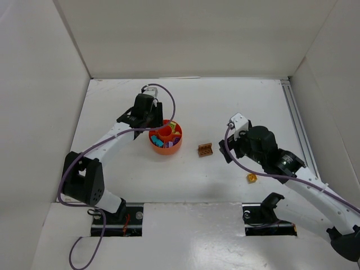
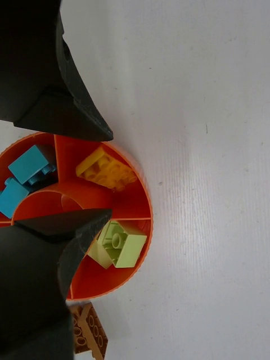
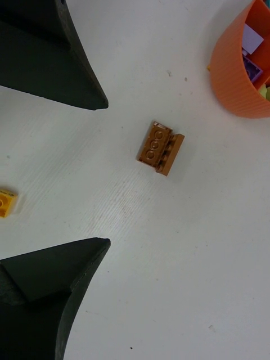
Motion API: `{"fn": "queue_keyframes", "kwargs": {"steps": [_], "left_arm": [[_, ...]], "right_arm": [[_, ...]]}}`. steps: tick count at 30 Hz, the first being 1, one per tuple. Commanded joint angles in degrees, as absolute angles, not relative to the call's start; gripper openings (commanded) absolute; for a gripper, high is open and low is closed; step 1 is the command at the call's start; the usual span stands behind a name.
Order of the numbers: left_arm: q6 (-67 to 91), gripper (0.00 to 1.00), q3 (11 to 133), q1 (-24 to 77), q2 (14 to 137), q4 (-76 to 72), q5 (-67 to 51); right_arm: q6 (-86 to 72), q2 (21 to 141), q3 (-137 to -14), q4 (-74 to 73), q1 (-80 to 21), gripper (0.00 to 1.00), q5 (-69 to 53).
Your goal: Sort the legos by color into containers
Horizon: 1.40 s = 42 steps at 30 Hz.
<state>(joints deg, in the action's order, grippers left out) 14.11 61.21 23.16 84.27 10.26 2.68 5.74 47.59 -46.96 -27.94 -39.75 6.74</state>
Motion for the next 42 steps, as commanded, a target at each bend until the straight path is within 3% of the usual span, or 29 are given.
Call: {"fn": "queue_keyframes", "kwargs": {"steps": [1, 7, 9, 10, 16, 23, 31, 42], "left_arm": [[14.06, 0.5, 60.91, 23.29, 82.27, 9.05, 2.2], [14.67, 0.62, 60.91, 23.29, 78.85, 10.1, 2.72], [15.29, 0.84, 60.91, 23.29, 77.09, 10.11, 2.72], [16.08, 1.0, 60.39, 23.29, 74.99, 10.11, 2.72], [20.92, 1.0, 55.66, 25.13, 64.28, 8.09, 0.0], [22.59, 1.0, 50.89, 25.66, 57.49, 5.98, -3.78], [23.12, 1.0, 51.5, 25.66, 56.95, 6.5, -3.25], [21.88, 1.0, 53.26, 25.66, 55.2, 7.03, 0.08]], "right_arm": [[3.52, 46.14, -46.85, -27.95, -38.33, 1.0, 6.15], [-8.24, 45.0, -46.85, -36.37, -34.46, 1.0, 12.56], [-13.33, 46.4, -46.85, -43.22, -31.66, 1.0, 14.58], [-18.75, 48.06, -45.98, -45.5, -30.68, 1.0, 14.59], [-33.1, 50.19, -37.73, -51.77, -24.62, 1.0, 14.59], [-35.42, 52.29, -33.32, -47.38, -21.1, 1.0, 14.77], [-33.31, 57.3, -32.43, -43.69, -20.57, 0.77, 12.39], [-30.06, 62.75, -34.28, -44.3, -20.57, 0.54, 8.17]]}}
